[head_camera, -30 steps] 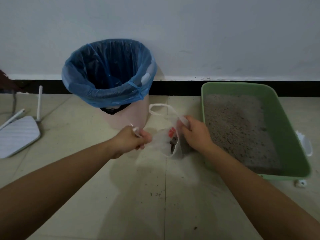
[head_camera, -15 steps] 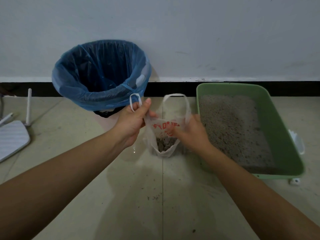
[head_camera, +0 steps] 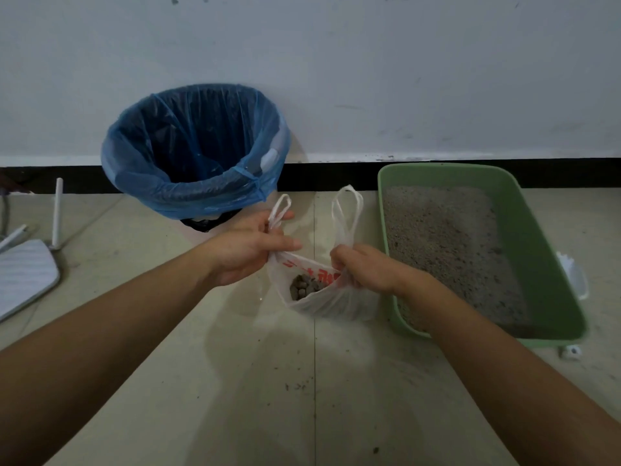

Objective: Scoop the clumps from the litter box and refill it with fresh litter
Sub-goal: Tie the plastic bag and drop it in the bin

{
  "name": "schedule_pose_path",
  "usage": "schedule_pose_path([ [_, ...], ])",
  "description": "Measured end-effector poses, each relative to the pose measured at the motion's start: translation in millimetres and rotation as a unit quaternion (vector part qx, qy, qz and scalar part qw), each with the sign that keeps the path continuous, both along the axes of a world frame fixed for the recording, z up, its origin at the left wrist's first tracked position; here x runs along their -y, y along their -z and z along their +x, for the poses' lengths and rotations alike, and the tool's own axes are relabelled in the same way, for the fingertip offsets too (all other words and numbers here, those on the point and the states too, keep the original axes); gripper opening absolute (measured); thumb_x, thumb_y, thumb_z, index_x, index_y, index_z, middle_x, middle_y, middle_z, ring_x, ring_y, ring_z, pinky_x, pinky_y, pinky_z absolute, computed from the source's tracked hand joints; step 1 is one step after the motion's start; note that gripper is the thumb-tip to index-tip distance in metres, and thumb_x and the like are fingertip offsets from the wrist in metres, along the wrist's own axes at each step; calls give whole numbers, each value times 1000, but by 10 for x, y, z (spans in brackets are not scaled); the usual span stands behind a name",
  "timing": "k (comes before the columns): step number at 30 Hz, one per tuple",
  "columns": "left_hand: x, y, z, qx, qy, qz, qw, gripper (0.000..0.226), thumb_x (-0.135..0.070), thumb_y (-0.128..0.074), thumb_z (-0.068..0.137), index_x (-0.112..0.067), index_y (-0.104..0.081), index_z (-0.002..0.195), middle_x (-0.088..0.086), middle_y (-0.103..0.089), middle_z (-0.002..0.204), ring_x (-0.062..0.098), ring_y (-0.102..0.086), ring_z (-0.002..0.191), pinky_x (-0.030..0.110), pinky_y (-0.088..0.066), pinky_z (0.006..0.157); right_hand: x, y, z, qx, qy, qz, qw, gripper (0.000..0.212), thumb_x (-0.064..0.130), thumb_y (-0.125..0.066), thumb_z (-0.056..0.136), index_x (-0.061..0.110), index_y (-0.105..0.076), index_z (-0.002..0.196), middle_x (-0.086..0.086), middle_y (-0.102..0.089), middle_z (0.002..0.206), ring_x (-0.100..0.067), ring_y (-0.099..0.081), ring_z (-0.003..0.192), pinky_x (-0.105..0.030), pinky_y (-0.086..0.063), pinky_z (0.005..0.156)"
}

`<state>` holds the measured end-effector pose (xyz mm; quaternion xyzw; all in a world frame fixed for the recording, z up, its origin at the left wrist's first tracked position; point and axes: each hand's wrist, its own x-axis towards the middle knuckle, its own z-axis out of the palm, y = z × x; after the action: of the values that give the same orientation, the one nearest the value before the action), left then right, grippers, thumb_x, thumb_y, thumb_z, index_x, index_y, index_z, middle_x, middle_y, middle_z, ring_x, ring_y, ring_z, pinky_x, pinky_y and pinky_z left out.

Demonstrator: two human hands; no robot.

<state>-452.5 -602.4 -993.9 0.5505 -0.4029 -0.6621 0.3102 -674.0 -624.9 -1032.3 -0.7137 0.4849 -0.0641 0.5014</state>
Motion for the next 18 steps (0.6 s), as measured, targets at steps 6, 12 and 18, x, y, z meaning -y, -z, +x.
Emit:
schedule_pose_path([
  [6,-35,-74,-242,2,52,-45,998,54,-16,-79,71,-18,-56,120,-7,-67,76,6,-66,81,25,-49,92,-78,-79,174,-171,-98,-156,968,45,39,-34,101,15,-46,64,-4,-48,65,-18,-43,57,-31,-35,58],
  [12,-30,17,-259,51,-92,-61,993,35,-39,-48,100,-8,-65,100,-14,-58,54,-2,-56,53,23,-45,68,-24,25,118,-59,-56,-214,974,35,41,-47,99,16,-56,77,-1,-55,69,-18,-51,61,-32,-39,57],
  [18,27,29,-30,-81,-101,-37,991,7,-8,-57,94,-15,-54,95,-2,-49,75,6,-49,62,24,-44,69,50,244,-93,117,112,-169,972,27,29,-47,103,18,-67,89,2,-56,80,-8,-51,68,-17,-40,62],
])
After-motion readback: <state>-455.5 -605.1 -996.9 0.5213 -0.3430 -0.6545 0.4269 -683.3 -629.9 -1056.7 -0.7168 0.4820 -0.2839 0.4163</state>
